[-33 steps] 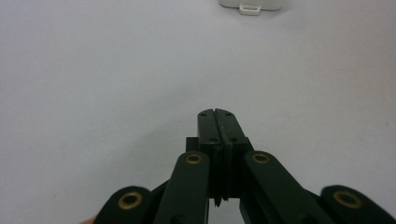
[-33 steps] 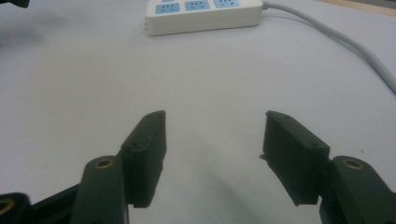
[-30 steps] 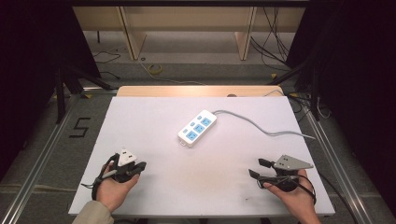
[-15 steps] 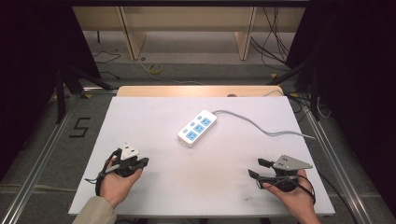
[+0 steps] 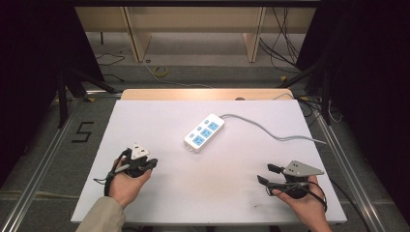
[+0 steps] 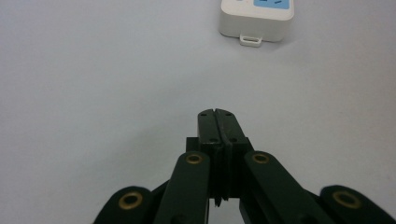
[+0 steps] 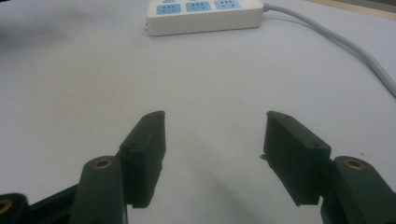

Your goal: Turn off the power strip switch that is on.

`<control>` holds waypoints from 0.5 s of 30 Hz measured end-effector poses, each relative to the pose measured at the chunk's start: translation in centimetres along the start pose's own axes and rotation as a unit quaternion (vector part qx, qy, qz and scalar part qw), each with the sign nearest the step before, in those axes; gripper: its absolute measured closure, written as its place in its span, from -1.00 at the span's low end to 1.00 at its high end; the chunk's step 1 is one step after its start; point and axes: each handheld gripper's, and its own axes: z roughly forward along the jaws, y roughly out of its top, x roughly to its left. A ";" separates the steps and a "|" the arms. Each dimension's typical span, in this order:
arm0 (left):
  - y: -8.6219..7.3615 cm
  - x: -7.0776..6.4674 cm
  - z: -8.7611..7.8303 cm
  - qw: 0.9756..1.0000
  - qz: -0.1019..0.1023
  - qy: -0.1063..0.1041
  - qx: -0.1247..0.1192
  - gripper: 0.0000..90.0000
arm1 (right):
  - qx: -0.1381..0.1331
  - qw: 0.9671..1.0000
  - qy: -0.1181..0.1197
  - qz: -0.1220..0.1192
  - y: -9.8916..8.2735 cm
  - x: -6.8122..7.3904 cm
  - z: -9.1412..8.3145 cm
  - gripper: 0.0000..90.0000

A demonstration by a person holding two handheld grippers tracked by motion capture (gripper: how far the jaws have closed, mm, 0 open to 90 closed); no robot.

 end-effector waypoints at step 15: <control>1.2 -0.4 1.4 1.000 0.018 0.006 0.004 1.00 | 0.003 1.000 0.000 -0.003 0.0 0.0 0.0 -0.11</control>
